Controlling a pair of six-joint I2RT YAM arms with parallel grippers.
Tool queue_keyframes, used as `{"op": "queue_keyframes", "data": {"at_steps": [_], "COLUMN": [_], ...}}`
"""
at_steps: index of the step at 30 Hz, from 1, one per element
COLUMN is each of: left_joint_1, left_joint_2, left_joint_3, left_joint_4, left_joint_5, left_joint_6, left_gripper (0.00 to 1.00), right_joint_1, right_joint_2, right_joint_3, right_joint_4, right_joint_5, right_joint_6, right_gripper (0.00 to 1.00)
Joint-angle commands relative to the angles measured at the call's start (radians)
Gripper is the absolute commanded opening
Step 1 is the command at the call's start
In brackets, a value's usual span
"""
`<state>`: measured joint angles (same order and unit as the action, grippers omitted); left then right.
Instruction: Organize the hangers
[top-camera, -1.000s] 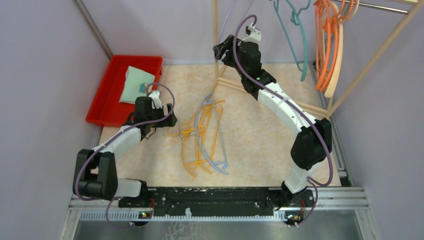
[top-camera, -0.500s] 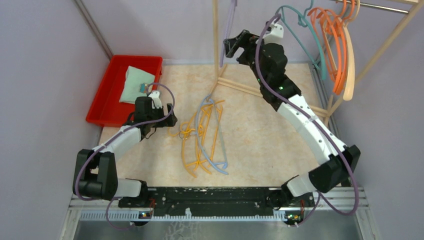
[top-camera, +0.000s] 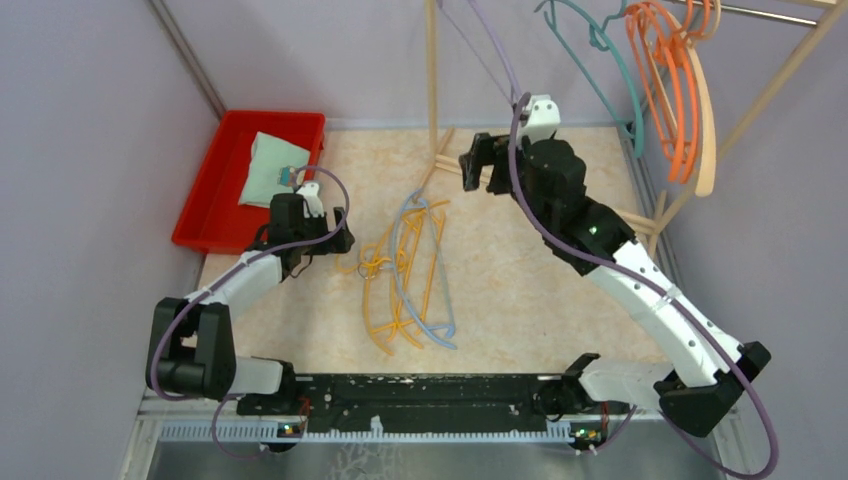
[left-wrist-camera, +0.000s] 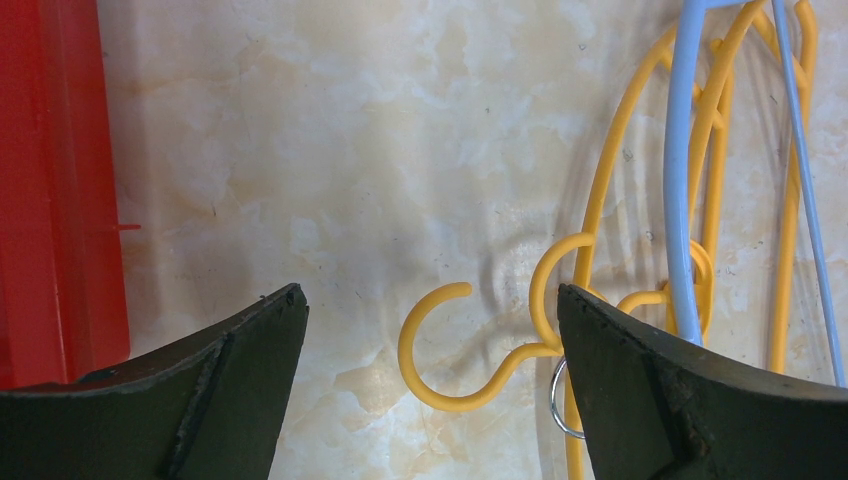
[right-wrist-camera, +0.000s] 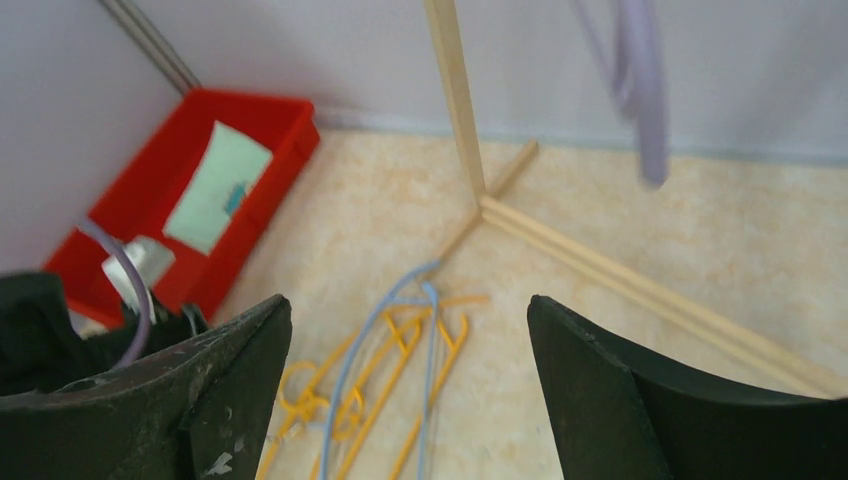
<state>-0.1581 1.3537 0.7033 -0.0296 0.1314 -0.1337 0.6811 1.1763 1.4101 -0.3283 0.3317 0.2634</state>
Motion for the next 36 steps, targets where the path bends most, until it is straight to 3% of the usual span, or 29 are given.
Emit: {"op": "queue_keyframes", "data": {"at_steps": [1,7,13,21,36], "left_joint_1": [0.007,0.006,0.006,0.008,0.012], "left_joint_2": [0.016,0.025,0.039,0.032,0.028], "left_joint_3": [0.0,0.0,0.004,-0.004,-0.014], "left_joint_4": [0.019,0.017,0.018,0.017,0.025], "left_joint_5": [0.018,0.03,0.045,0.029,0.023], "left_joint_6": [-0.006,-0.016,-0.02,-0.02,-0.032], "left_gripper": [1.0,1.0,1.0,1.0,1.0], "right_joint_1": [0.064,0.153,0.209,0.246,0.264], "right_joint_2": [-0.075,-0.013,0.172,0.436,0.634], "right_joint_3": [-0.069,-0.133,-0.11,-0.04,-0.138], "right_joint_4": [-0.162,-0.273,-0.276,-0.234,-0.086], "right_joint_5": [0.055,-0.108,-0.29,-0.504,-0.621], "right_joint_6": [-0.037,-0.055,-0.108,-0.143,-0.123], "right_gripper": [0.86,0.83,0.78,0.61,0.56]}}
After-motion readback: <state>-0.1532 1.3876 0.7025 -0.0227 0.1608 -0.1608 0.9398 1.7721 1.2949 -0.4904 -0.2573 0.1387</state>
